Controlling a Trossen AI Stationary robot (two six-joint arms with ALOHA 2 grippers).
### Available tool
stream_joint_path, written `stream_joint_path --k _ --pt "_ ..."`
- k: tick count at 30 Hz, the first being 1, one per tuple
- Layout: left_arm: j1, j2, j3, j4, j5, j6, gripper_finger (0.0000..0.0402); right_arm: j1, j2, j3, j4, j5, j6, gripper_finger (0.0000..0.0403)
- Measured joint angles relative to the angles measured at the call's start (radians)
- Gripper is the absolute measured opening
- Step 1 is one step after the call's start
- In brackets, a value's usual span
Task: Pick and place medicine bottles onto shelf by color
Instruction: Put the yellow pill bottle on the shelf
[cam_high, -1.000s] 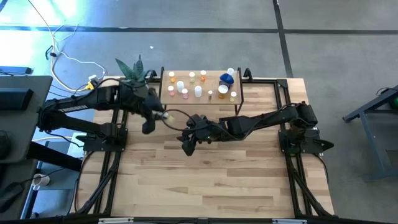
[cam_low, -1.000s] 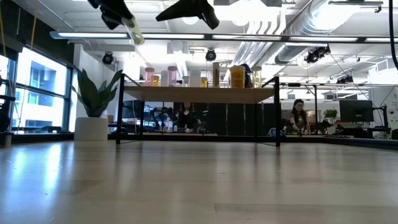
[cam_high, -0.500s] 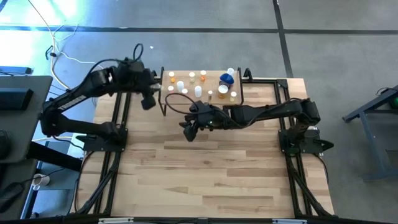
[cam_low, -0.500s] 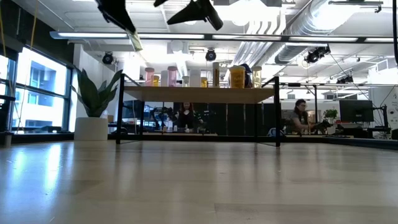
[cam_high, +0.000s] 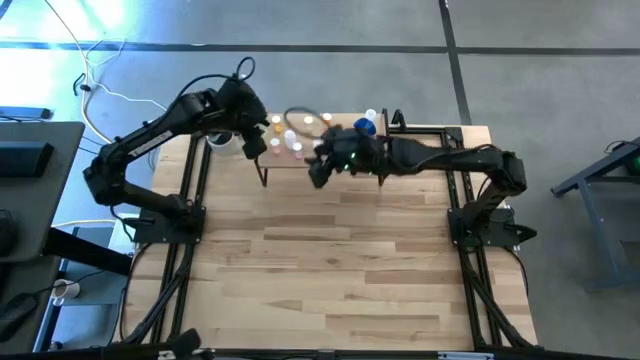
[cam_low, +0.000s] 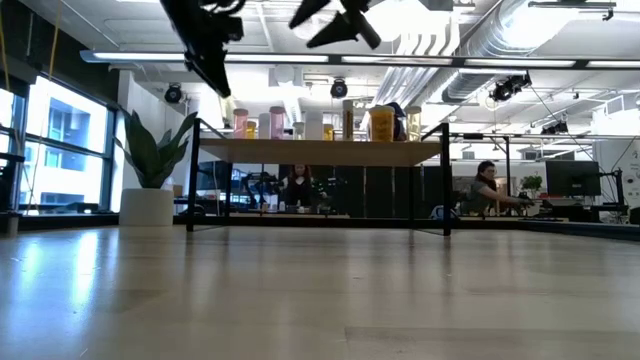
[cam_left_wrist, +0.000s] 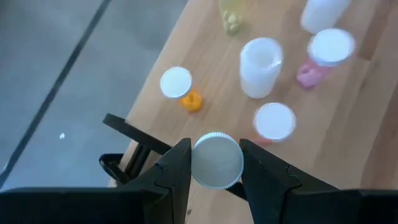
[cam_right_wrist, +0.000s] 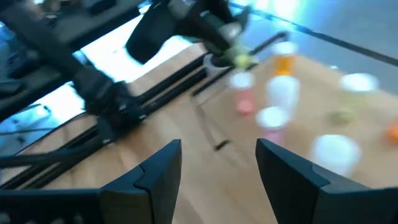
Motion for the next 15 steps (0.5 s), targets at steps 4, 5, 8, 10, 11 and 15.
stream_joint_path --k 4,5,8,10,11,15 --pt "0.014 0.054 0.019 0.0 0.03 -0.001 0.0113 -0.067 -0.039 0.0 -0.052 0.0 0.0 0.0197" --pt "0.016 0.067 0.024 0.0 0.033 -0.001 0.0113 -0.081 -0.049 0.0 -0.06 0.0 0.0 0.0197" --pt "0.015 0.097 0.029 -0.004 0.036 -0.012 0.0113 -0.119 -0.068 0.0 -0.1 0.001 -0.002 0.0197" --pt "0.016 0.112 0.029 -0.009 0.039 -0.019 0.0113 -0.139 -0.076 0.0 -0.122 0.0 -0.02 0.0197" --pt "0.016 0.118 0.029 -0.012 0.039 -0.019 0.0113 -0.148 -0.08 0.0 -0.128 0.0 -0.026 0.0197" --pt "0.016 0.132 0.029 -0.025 0.039 -0.022 0.0113 -0.175 -0.088 0.0 -0.135 -0.006 -0.054 0.0197"
